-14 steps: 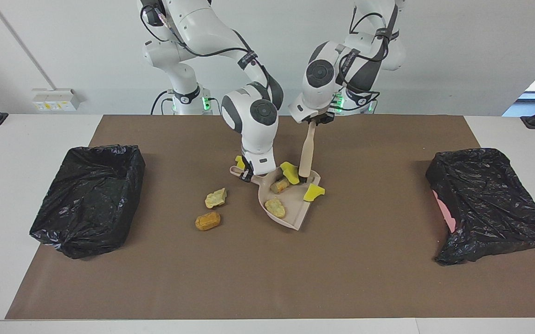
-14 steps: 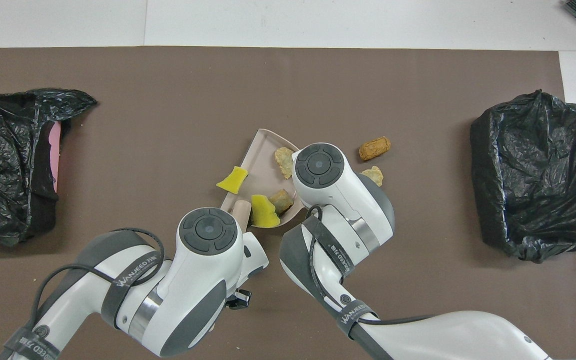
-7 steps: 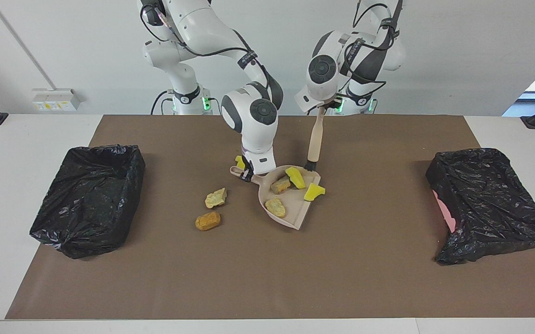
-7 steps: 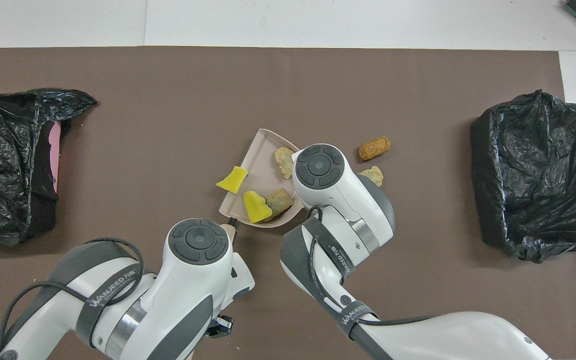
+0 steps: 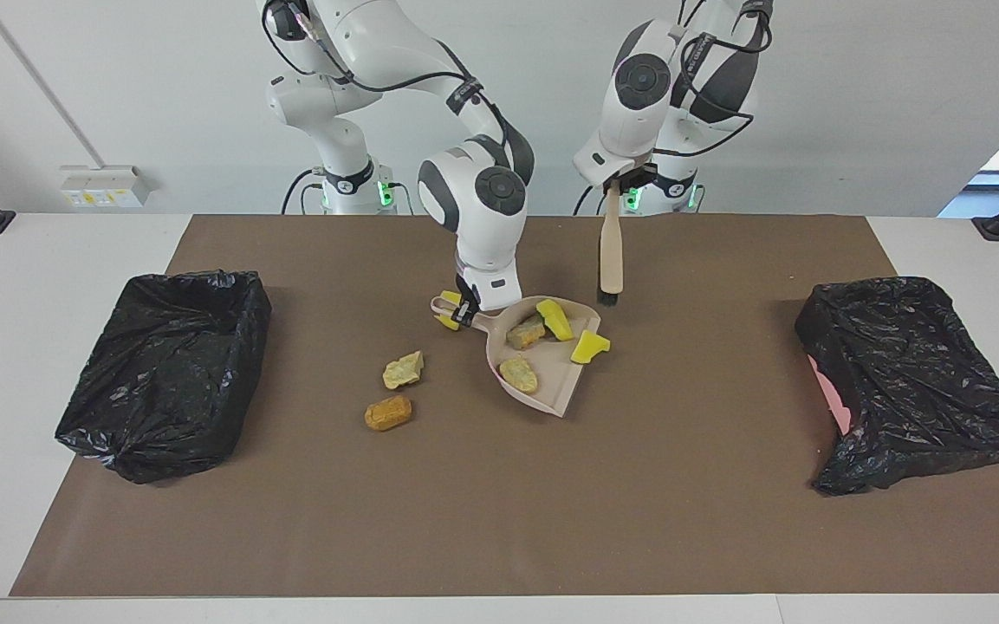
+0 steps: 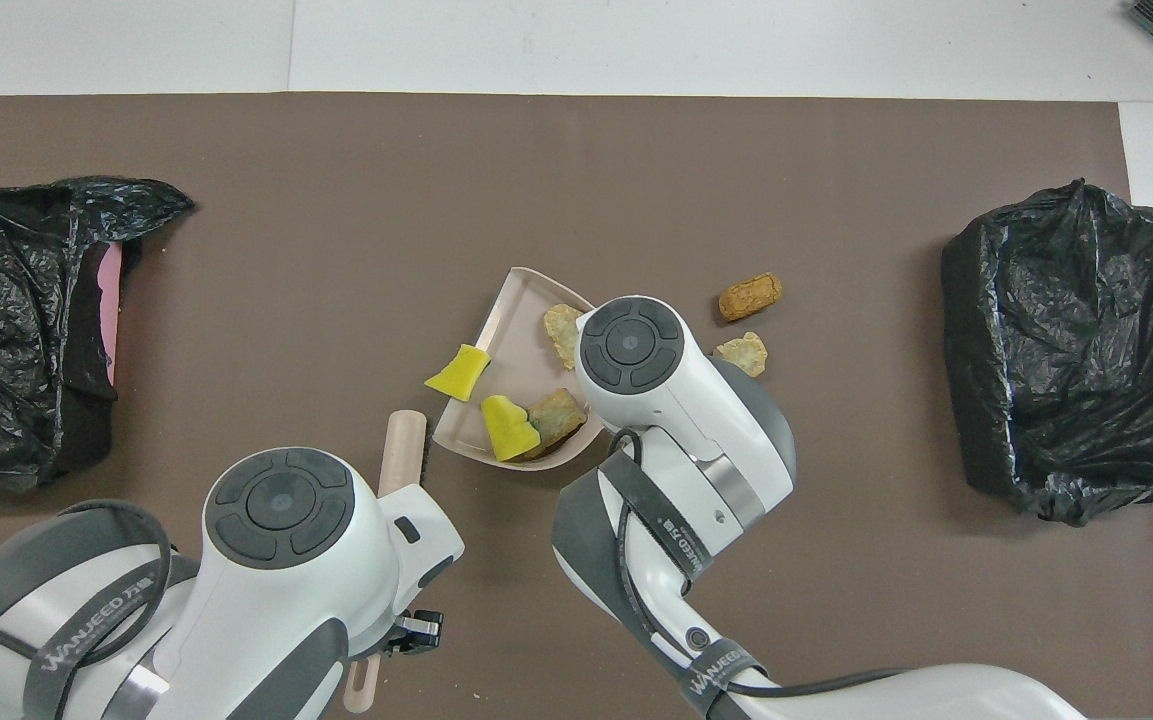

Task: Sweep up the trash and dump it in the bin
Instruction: 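Push the sponges into the dustpan with the brush in the left gripper, then carry the loaded dustpan with the right gripper to the nearer-right trash bag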

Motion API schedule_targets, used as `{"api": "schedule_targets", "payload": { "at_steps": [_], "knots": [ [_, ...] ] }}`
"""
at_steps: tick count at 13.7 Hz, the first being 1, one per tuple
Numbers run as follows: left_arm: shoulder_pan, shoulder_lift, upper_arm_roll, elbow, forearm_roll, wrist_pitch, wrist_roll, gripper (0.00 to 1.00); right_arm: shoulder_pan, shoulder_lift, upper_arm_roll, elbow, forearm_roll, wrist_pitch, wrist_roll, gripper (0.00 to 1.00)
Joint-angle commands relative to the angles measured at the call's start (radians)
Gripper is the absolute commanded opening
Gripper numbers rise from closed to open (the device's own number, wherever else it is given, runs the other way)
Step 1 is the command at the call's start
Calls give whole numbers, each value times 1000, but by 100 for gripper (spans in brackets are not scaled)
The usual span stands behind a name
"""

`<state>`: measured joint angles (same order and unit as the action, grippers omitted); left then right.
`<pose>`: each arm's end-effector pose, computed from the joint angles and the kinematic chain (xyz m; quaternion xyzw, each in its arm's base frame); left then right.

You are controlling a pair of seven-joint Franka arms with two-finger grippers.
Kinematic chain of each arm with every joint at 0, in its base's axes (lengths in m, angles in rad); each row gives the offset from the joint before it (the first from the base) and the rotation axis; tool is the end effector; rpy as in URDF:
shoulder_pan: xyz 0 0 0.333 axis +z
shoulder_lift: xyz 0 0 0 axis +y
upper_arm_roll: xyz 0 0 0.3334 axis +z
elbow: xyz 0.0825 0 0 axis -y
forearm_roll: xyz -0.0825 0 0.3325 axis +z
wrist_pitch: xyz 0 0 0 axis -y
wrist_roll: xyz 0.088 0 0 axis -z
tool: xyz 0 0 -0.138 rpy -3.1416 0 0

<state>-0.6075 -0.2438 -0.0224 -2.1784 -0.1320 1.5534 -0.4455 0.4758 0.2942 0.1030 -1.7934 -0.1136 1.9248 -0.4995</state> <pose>0.2882 -0.2335 0.4754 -0.9769 0.0781 0.1943 0.0432 0.4856 0.2990 0.3862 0.8428 0.5309 -0.0787 0.0396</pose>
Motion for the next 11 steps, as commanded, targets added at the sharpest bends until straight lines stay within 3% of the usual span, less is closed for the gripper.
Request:
{"api": "schedule_targets", "payload": {
  "at_steps": [1, 5, 8, 11],
  "knots": [
    [3, -60, -14, -95, -1, 121, -88, 0, -32, -55, 4, -21, -1, 12, -31, 0],
    [-6, -111, -59, -184, -1, 204, -185, 0, -104, -104, 3, -20, 32, 2, -122, 0],
    [-11, -109, -173, -247, -1, 292, -306, 0, -224, -170, 4, -20, 40, -41, -232, 0],
    [-157, -103, -197, -333, -12, 420, -405, 0, -348, -233, 1, -20, 142, -47, -377, 0]
  ]
}}
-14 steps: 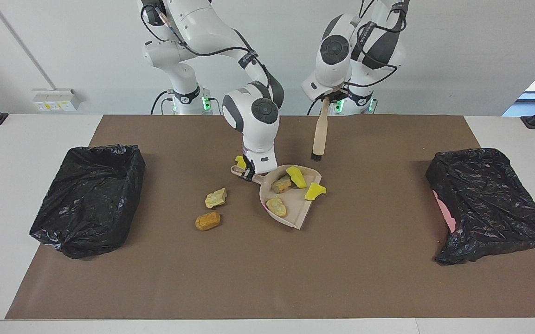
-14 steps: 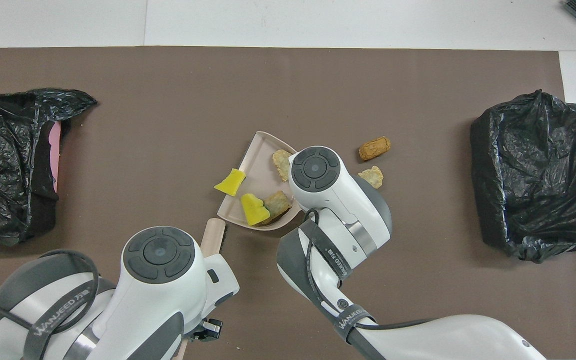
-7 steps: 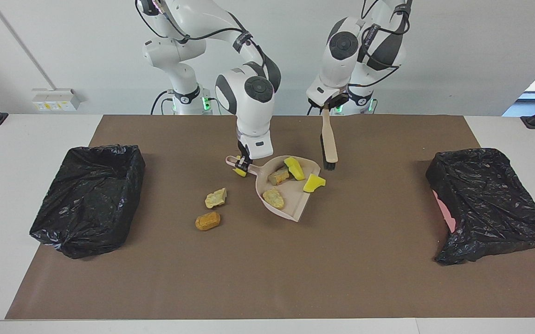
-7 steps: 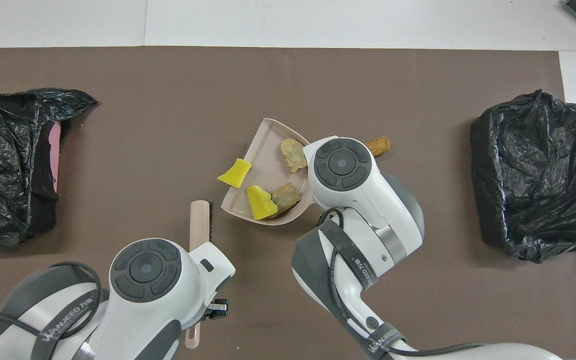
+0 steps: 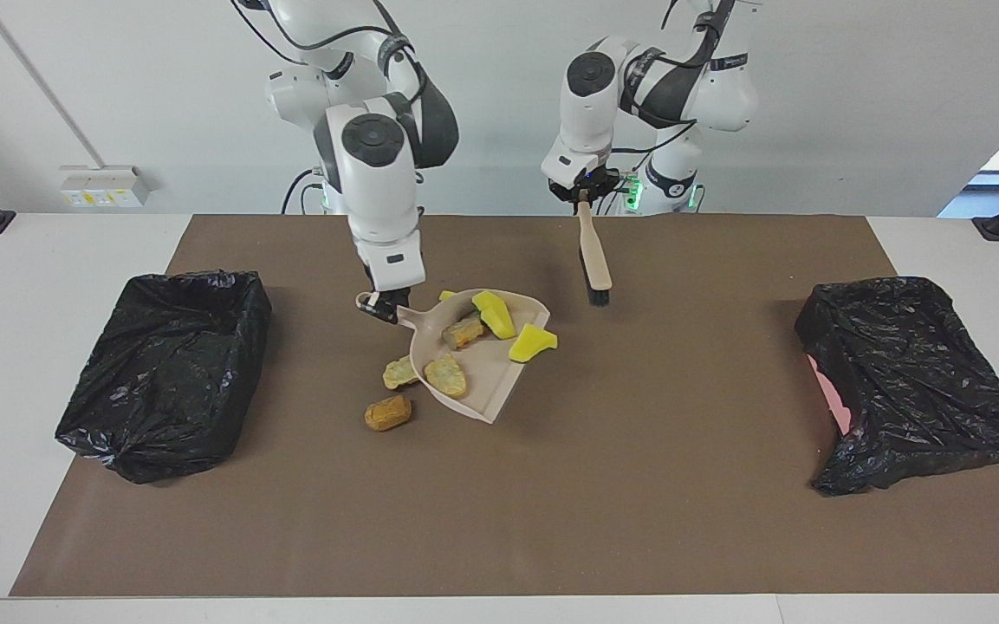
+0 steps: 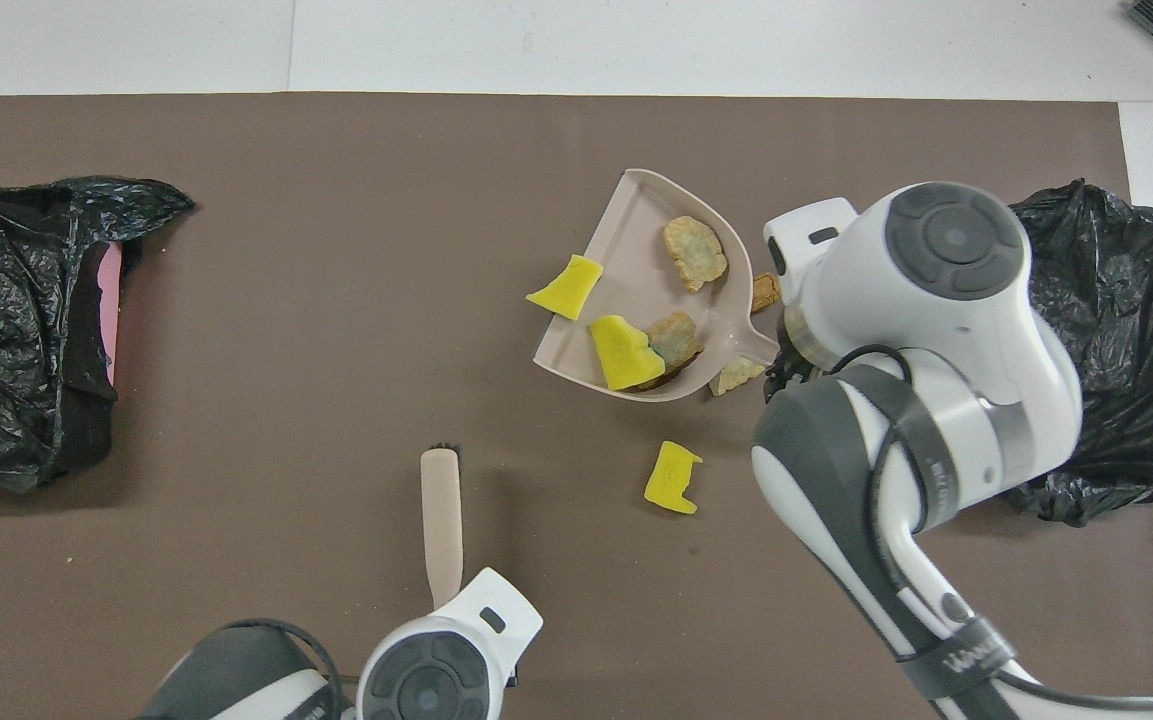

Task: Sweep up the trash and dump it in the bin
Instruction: 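Carry the loaded dustpan with the right gripper to the nearer-right trash bag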

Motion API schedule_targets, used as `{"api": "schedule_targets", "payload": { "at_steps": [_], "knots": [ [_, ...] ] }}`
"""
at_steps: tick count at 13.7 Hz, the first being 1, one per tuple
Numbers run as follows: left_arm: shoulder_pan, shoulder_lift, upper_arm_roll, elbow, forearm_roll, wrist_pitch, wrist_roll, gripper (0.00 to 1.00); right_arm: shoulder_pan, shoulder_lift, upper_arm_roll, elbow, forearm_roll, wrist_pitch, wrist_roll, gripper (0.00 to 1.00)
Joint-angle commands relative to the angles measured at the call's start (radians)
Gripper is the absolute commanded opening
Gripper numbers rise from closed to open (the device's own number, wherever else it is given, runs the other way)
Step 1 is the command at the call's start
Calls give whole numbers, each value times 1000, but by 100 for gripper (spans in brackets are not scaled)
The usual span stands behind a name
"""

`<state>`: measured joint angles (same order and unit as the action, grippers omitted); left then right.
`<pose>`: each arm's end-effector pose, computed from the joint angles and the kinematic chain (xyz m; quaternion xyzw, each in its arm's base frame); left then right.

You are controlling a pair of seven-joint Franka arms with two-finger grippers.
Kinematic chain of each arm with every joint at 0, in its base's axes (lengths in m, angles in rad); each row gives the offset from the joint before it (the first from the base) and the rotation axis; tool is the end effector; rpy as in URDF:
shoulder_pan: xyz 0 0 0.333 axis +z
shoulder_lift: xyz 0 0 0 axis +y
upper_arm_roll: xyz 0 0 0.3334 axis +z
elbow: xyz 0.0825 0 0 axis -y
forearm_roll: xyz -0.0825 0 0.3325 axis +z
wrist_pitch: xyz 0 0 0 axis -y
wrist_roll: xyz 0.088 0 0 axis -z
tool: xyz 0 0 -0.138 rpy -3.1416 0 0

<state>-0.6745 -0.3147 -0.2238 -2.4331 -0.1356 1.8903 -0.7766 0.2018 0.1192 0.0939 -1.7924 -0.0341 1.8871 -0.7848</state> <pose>0.2105 -0.2899 0.4156 -0.9926 0.0224 0.0984 0.0675 0.5249 0.1541 0.4810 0.8548 0.5188 -0.0142 0.0074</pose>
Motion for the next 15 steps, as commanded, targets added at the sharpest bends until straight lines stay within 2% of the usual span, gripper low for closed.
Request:
{"api": "schedule_targets", "payload": {
  "at_steps": [1, 4, 6, 9, 12, 15],
  "knots": [
    [-124, -24, 4, -87, -19, 102, -95, 0, -120, -72, 9, -18, 81, -26, -150, 0],
    [-207, -3, 4, -104, -145, 144, -96, 0, -286, -119, 3, -10, 143, -101, -376, 0],
    [-244, 19, 5, -113, -171, 188, -128, 0, -413, -122, 0, -2, 170, -152, -532, 0],
    [-272, 58, 4, -112, -174, 211, -142, 0, -589, -135, -3, 5, 171, -221, -649, 0],
    [-272, 137, 4, -104, -177, 257, -136, 0, -715, -124, -45, 63, 100, -244, -845, 0],
    [-269, 148, 6, -95, -179, 263, -133, 0, -743, -49, -124, 135, -48, -162, -1052, 0]
  ]
}}
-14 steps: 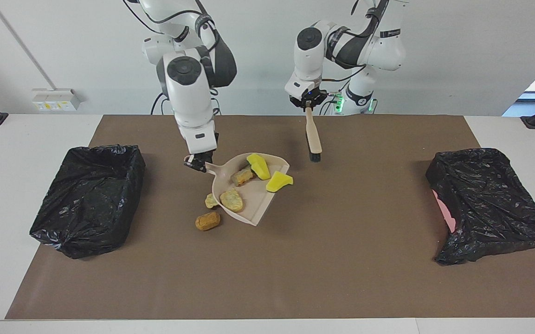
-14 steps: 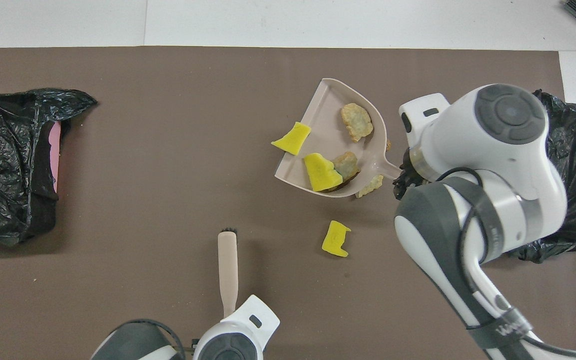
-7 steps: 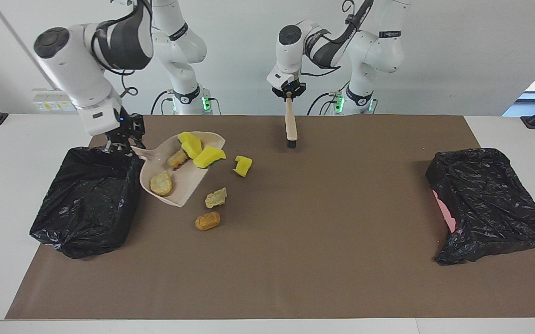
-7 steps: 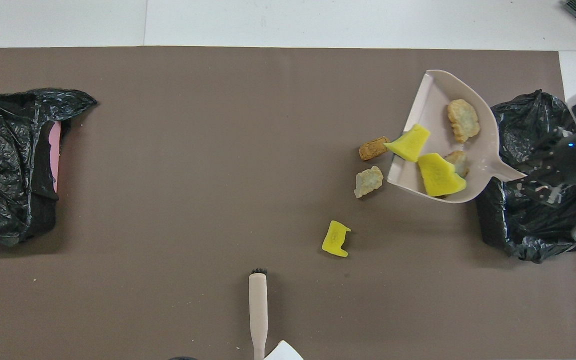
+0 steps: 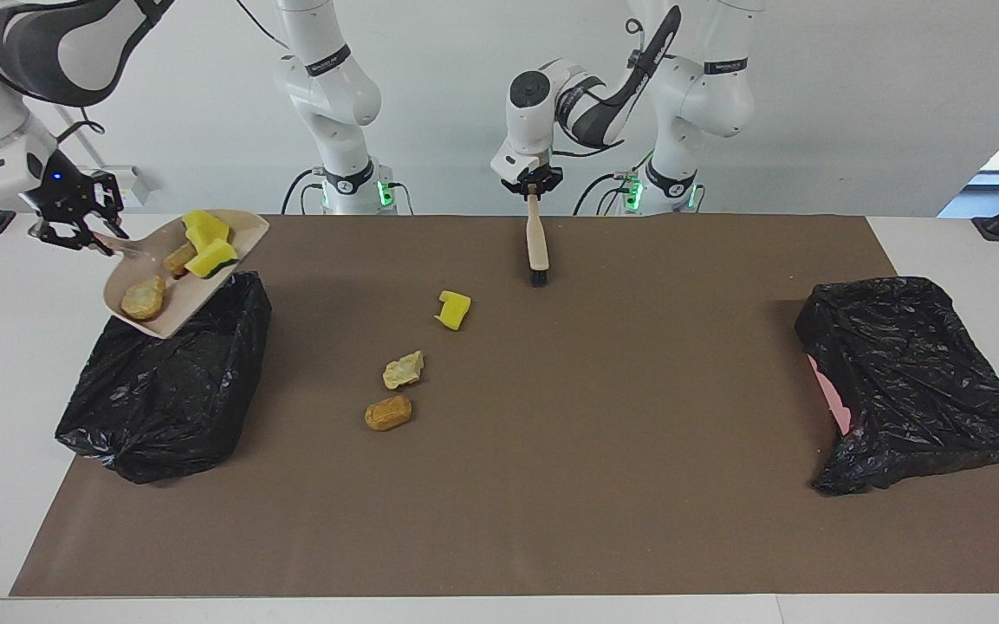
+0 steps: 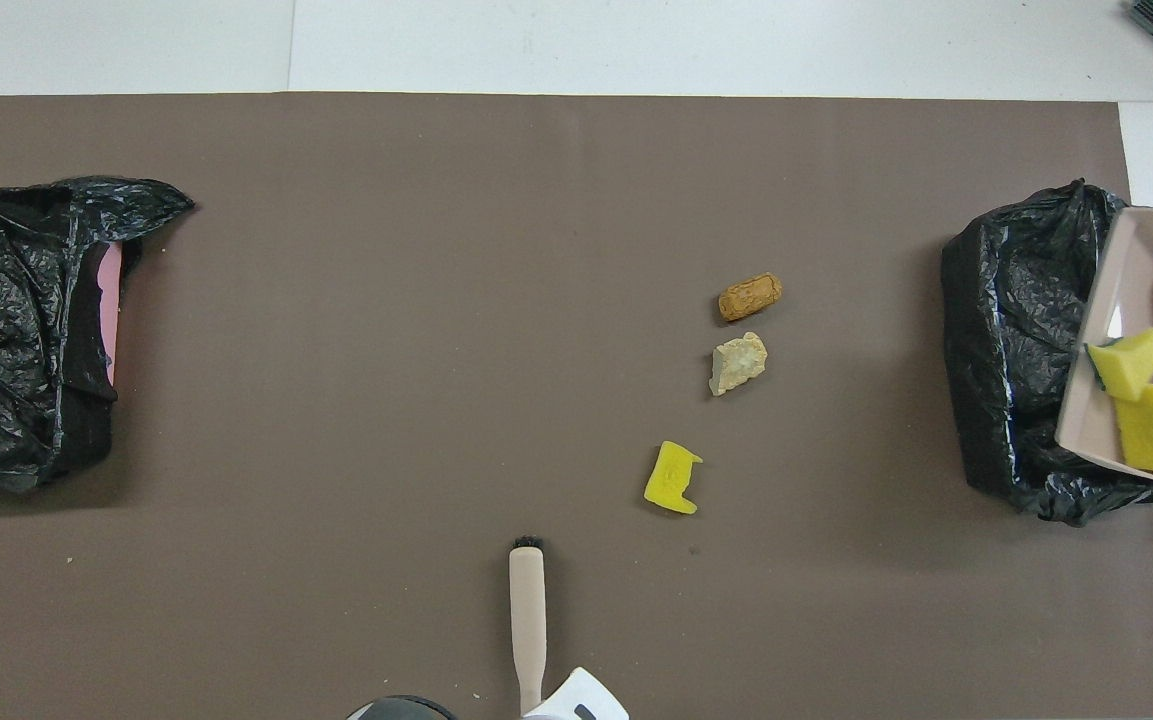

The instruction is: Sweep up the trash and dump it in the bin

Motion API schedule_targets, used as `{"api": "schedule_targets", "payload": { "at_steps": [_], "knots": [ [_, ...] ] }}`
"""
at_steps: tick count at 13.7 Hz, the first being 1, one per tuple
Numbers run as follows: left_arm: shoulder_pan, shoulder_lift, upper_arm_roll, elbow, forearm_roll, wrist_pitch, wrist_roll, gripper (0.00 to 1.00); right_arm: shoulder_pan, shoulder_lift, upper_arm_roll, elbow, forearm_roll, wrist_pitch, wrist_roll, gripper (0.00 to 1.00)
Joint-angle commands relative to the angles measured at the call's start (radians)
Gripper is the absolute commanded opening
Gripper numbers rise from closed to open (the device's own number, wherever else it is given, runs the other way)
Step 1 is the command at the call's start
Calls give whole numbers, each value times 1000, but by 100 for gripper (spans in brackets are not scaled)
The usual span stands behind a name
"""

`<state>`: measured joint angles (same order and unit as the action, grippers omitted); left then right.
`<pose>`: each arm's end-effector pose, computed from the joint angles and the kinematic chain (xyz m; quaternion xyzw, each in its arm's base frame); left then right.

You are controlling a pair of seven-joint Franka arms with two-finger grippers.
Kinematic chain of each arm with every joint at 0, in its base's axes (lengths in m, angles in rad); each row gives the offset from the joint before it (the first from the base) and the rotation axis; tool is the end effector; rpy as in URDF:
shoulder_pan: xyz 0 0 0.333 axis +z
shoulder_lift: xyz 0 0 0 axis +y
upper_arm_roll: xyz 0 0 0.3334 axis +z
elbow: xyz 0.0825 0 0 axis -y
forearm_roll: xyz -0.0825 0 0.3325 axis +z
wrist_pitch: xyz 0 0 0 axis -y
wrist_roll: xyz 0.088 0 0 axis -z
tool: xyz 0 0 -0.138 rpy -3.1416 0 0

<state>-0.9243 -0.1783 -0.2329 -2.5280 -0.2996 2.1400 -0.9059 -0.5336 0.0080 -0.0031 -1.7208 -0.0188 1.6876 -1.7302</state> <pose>0.1333 -0.3524 0.3471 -0.9896 0.0269 0.1360 0.0395 0.4360 -0.2622 0.5534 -0.8262 -0.5629 0.0172 0.0147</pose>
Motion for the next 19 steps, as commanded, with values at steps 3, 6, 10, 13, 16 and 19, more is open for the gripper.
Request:
{"api": "schedule_targets", "payload": {
  "at_steps": [3, 6, 10, 13, 16, 19],
  "knots": [
    [-11, 11, 18, 5, -15, 12, 4, 42, 1, 127, -29, 75, -295, 275, -157, 0],
    [36, 11, 21, 46, -15, 6, 7, 92, 58, 165, -26, 70, -507, 426, -158, 0],
    [180, 14, 23, 156, 32, -32, 108, 100, 161, 175, -26, 40, -752, 496, -108, 0],
    [350, 14, 21, 227, 198, -54, 230, 100, 204, 170, -26, -40, -995, 618, -39, 0],
    [563, 20, 21, 374, 209, -162, 442, 100, 265, 155, -26, -68, -1070, 592, -25, 0],
    [692, 95, 23, 634, 253, -331, 599, 100, 282, 121, -26, -114, -1153, 550, 21, 0]
  ]
}}
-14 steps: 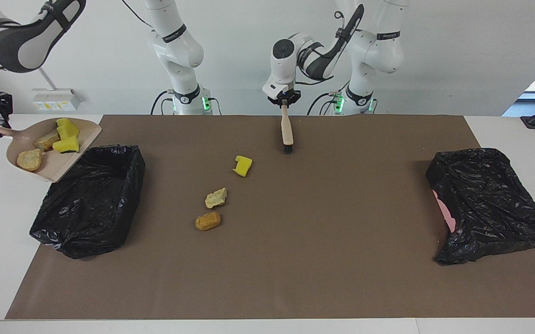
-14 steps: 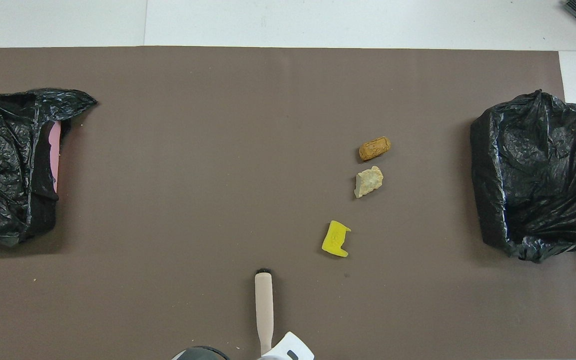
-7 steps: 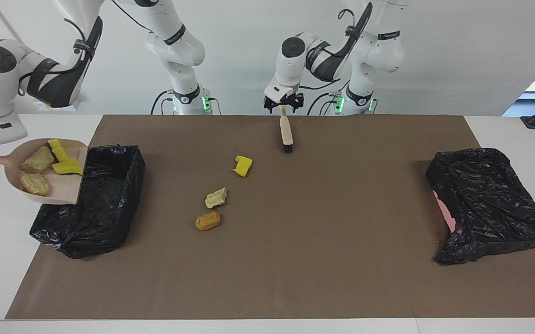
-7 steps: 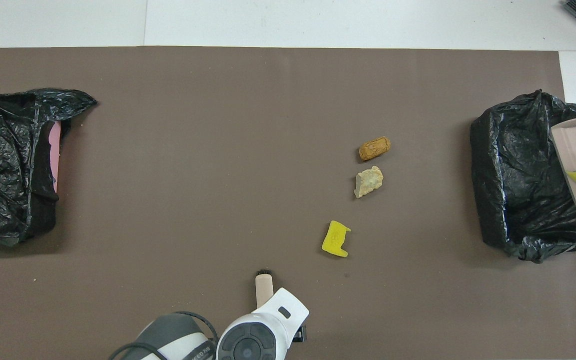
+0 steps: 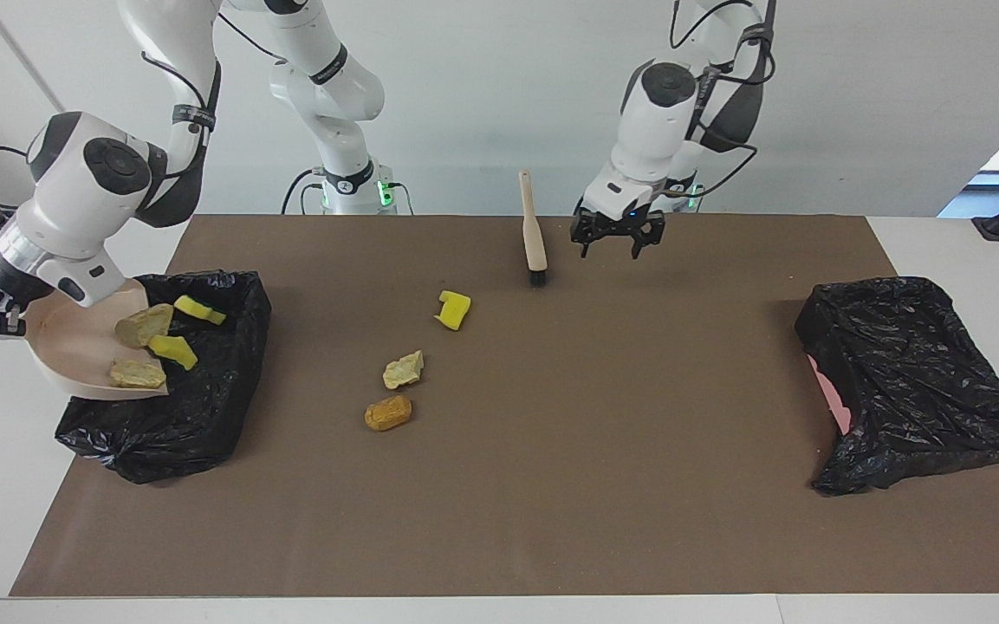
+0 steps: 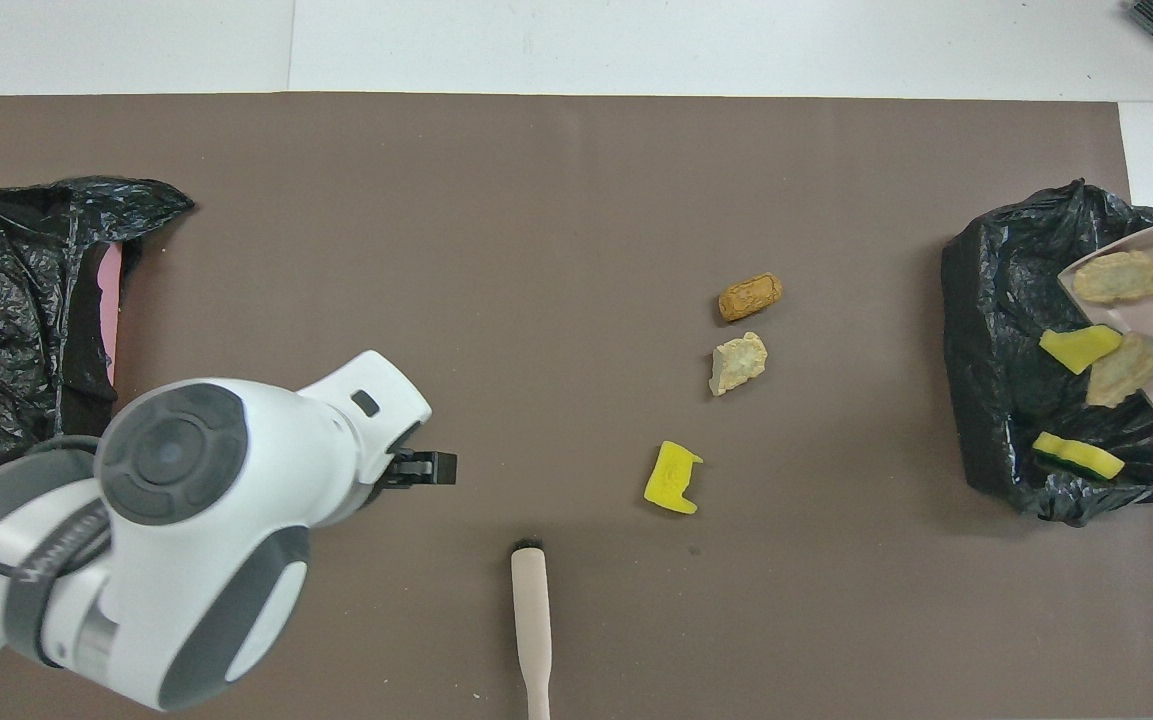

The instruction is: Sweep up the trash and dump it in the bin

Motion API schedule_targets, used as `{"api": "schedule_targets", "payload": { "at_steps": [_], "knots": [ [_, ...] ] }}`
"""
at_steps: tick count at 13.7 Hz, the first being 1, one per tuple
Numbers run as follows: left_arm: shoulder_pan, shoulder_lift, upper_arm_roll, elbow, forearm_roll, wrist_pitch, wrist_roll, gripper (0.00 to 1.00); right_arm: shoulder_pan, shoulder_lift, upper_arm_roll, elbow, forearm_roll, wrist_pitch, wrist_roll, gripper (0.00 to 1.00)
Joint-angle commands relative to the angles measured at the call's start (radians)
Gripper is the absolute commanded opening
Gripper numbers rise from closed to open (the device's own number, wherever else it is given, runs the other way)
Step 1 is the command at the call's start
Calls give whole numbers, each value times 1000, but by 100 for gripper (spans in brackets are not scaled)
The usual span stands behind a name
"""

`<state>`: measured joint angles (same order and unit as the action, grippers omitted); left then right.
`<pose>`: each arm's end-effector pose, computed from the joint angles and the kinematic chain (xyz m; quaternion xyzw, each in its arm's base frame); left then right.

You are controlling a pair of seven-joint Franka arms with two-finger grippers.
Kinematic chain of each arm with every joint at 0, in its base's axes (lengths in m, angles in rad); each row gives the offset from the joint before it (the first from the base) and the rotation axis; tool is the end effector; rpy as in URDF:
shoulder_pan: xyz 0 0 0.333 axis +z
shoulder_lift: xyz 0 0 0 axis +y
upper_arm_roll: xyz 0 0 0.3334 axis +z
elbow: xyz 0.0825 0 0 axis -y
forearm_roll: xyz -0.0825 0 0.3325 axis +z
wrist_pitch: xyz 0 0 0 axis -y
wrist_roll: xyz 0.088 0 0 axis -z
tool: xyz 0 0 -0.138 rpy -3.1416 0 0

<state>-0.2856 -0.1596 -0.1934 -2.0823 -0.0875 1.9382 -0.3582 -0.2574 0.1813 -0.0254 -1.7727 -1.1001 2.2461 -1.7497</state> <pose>0.4023 -0.2230 0.5002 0.9987 -0.0438 -0.0044 0.0261 0.5780 -0.2157 0.5184 0.4488 0.7603 -0.3201 0.3437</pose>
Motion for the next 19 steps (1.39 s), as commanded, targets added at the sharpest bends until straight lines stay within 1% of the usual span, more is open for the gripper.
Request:
{"api": "schedule_targets", "payload": {
  "at_steps": [1, 2, 4, 6, 8, 9, 10, 11, 12, 13, 15, 16, 18, 19],
  "knots": [
    [75, 97, -17, 271, 61, -190, 56, 100, 16, -65, -4, -68, -110, -23, 56, 0],
    [103, 120, -17, 348, 87, -235, 73, 100, 30, -77, -4, -74, -137, -31, 68, 0],
    [167, 129, -17, 468, 94, -300, 186, 100, 32, -111, -4, -76, -155, -54, 61, 0],
    [235, 129, -15, 542, 95, -356, 238, 100, 52, -154, -4, -70, -187, -89, 32, 0],
    [275, 132, -14, 620, 95, -412, 304, 100, 62, -201, -1, -59, -188, -105, 3, 0],
    [290, 153, -3, 660, 94, -444, 333, 100, 94, -226, -1, -56, -170, -123, 1, 0],
    [292, 184, 3, 706, 94, -481, 350, 100, 108, -247, 8, -42, -138, -178, 21, 0],
    [293, 208, 5, 749, 94, -510, 354, 100, 113, -255, 33, -16, -18, -259, 39, 0],
    [293, 213, 5, 755, 94, -525, 357, 100, 115, -255, 51, 31, 103, -342, 52, 0],
    [296, 207, 12, 752, 92, -527, 375, 100, 127, -255, 62, 61, 179, -414, 85, 0],
    [299, 207, 22, 751, 95, -541, 451, 100, 150, -264, 102, 70, 294, -538, 267, 0],
    [296, 200, 29, 751, 97, -542, 455, 100, 155, -269, 122, 67, 368, -577, 361, 0],
    [298, 183, 35, 737, 95, -542, 456, 100, 155, -269, 127, 61, 552, -586, 494, 0],
    [307, 169, 40, 713, 95, -541, 456, 100, 165, -264, 128, 59, 606, -611, 585, 0]
  ]
}}
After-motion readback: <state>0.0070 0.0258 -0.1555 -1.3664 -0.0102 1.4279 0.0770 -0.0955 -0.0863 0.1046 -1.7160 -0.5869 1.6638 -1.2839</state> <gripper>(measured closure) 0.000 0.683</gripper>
